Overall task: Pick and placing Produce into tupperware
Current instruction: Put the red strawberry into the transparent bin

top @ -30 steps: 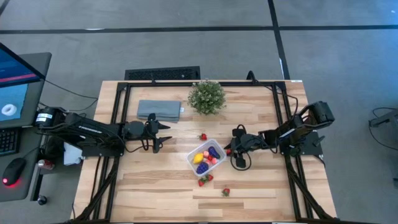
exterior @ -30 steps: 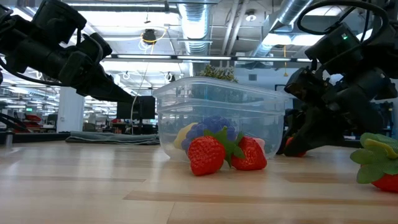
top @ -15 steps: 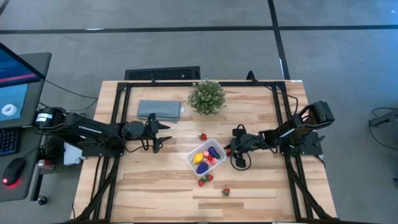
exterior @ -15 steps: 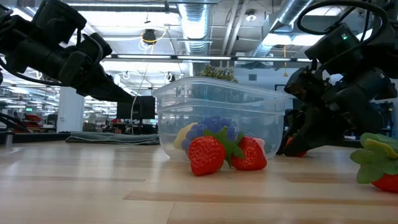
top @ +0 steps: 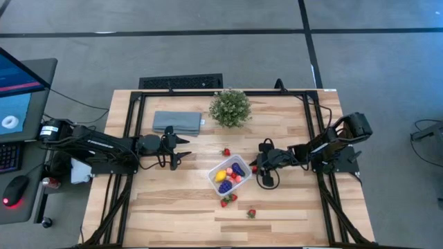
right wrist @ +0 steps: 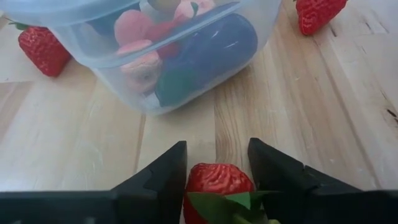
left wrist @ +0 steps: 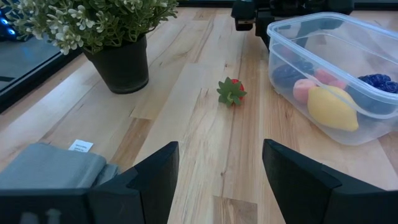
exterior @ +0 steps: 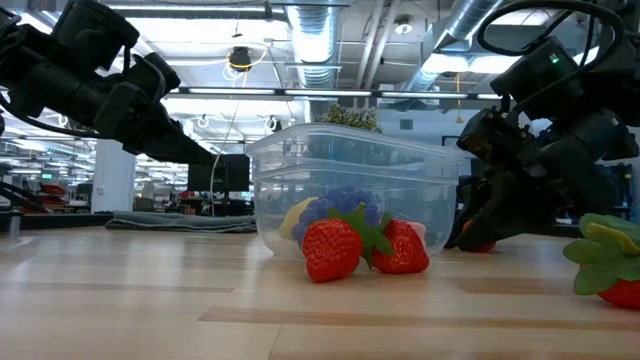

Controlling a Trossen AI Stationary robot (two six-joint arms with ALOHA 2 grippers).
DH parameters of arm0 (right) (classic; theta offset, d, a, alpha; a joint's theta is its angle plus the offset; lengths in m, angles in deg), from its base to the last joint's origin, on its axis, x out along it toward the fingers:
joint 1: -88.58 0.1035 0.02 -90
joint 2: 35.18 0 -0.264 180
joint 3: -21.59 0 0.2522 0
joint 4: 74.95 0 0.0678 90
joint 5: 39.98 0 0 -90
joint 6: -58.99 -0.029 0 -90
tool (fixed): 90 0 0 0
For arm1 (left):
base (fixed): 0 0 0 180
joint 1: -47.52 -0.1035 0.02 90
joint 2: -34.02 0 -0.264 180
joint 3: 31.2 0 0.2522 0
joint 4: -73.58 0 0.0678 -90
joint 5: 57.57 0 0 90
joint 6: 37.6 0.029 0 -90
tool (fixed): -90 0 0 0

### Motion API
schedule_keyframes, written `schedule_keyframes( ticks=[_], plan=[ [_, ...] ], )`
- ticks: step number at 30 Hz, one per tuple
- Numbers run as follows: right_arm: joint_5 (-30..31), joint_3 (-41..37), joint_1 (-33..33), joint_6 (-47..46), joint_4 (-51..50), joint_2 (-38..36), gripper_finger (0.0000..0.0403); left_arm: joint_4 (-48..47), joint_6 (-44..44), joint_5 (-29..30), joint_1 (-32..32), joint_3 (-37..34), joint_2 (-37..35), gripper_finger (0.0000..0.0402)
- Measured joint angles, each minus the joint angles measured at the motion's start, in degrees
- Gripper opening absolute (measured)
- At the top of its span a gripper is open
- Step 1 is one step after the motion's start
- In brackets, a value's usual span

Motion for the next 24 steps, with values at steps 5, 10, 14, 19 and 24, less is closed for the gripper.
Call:
schedule_keyframes(
  ticks=[5, 10, 14, 19, 24],
  plan=[
    [0.0, 0.0, 0.0, 0.0, 0.0, 0.0, 0.0196, 0.0, 0.0, 0.0, 0.0, 0.0, 0.0, 0.0224],
    [0.2, 0.0, -0.1, -0.1, 0.0, 0.0, 0.0179, 0.0, 0.0, 0.0, 0.0, 0.0, 0.0, 0.0224],
    [0.2, 0.0, -0.1, -0.2, 0.0, 0.0, 0.0171, 0.0, 0.0, 0.0, 0.0, 0.0, 0.0, 0.0224],
    [0.2, 0.0, 0.0, -0.2, 0.0, 0.0, 0.0173, 0.0, 0.0, 0.0, 0.0, 0.0, 0.0, 0.0224],
    [0.2, 0.0, 0.0, -0.2, 0.0, 0.0, 0.0179, 0.0, 0.0, 0.0, 0.0, 0.0, 0.0, 0.0224]
  ],
)
